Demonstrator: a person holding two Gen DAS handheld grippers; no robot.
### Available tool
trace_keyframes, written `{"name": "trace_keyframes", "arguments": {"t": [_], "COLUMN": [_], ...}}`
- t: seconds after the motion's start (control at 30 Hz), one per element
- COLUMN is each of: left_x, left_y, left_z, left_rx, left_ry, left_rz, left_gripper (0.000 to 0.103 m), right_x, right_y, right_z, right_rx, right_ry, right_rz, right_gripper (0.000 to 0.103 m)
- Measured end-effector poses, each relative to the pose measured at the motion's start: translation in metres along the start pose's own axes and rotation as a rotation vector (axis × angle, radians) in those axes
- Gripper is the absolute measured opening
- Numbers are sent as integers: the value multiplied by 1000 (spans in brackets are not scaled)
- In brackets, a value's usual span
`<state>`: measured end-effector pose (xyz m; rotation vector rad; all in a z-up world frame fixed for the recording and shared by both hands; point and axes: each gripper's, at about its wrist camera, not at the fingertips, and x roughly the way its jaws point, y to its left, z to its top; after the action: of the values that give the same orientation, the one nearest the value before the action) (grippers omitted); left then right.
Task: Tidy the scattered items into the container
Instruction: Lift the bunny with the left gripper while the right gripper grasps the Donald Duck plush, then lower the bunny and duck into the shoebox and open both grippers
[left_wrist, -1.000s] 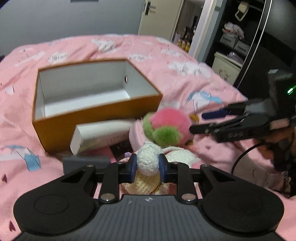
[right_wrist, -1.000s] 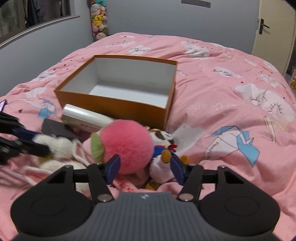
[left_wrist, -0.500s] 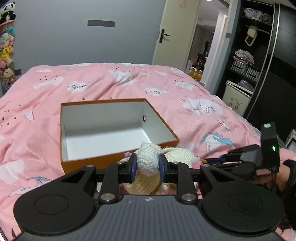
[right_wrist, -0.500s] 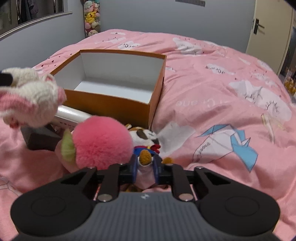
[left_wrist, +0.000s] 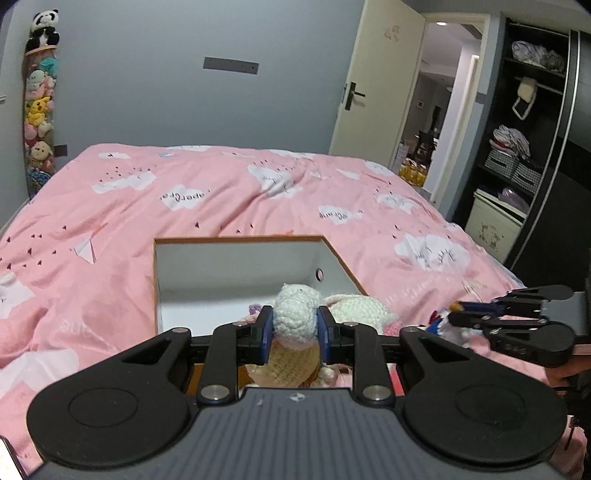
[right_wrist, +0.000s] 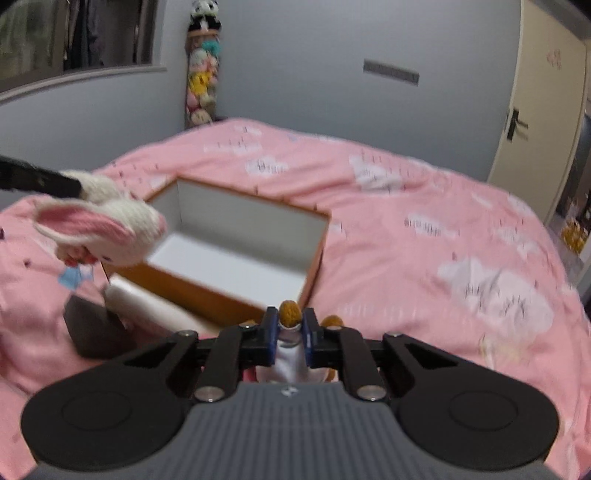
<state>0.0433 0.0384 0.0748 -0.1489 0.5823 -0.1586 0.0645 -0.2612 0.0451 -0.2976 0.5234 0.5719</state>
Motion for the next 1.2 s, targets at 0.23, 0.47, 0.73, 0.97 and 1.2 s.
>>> {"name": "trace_keyframes", "arguments": {"t": [0.23, 0.47, 0.73, 0.97, 1.2], "left_x": [11, 39, 94, 127, 130], "left_y": [6, 23, 50, 70, 77], "left_z": [24, 41, 35, 22, 24], "left_rx": [-28, -101, -268, -363, -392], "left_ry": [-37, -44, 28, 82, 82], "left_rz": [13, 29, 17, 48, 64], "left_gripper": [28, 28, 28, 28, 28], "right_x": [-1, 28, 103, 134, 130], "right_y": [2, -1, -2, -7, -9], "right_z": [39, 72, 82, 93, 116], "right_rx": [-16, 12, 73, 130, 126], "right_ry": [-112, -177, -139, -155, -229], "right_rz": [32, 53, 29, -1, -6], "right_gripper": [15, 15, 15, 15, 15]}}
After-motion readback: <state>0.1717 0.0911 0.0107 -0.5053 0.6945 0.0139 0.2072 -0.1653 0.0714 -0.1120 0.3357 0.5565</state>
